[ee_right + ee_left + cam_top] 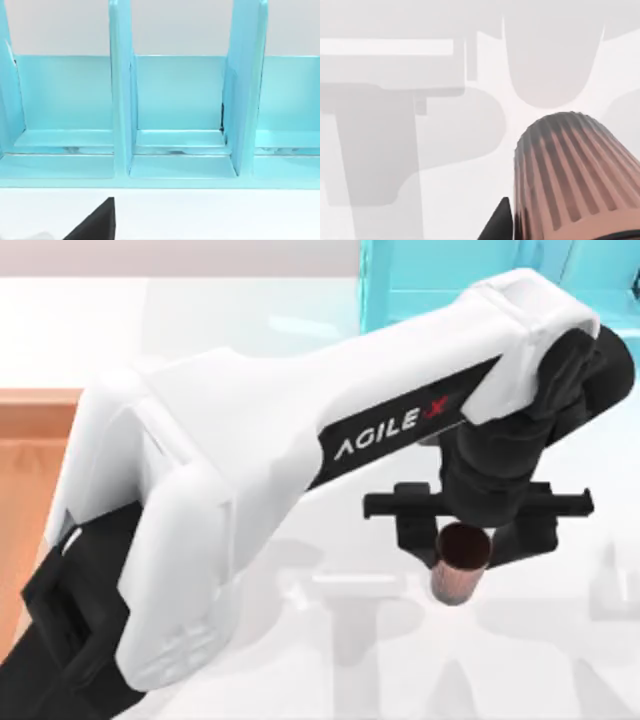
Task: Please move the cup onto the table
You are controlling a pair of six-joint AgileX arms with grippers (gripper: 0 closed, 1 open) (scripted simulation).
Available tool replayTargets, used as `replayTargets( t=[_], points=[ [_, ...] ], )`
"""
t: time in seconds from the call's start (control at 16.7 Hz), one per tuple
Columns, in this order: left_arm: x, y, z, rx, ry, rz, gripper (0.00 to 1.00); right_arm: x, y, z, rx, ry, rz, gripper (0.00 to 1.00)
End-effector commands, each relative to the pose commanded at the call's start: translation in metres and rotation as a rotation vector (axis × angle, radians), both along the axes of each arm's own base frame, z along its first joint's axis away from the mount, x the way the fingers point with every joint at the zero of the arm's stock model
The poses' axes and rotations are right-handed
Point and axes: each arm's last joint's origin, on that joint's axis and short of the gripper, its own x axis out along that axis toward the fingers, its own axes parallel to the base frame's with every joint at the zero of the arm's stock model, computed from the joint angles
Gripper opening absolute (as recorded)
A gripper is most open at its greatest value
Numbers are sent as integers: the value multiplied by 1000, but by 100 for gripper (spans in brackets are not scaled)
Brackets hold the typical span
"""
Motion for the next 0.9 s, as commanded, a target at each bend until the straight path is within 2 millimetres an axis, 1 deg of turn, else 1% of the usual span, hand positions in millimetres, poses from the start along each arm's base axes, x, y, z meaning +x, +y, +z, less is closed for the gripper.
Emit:
replayTargets(
  t=[0.54,0.6,0.9],
  points=[
    [0,0,0,0,0,0,98,0,0,0,0,0,0,100],
    [0,0,0,0,0,0,100,0,0,0,0,0,0,100],
    [0,0,0,0,0,0,100,0,0,0,0,0,0,100]
  ],
)
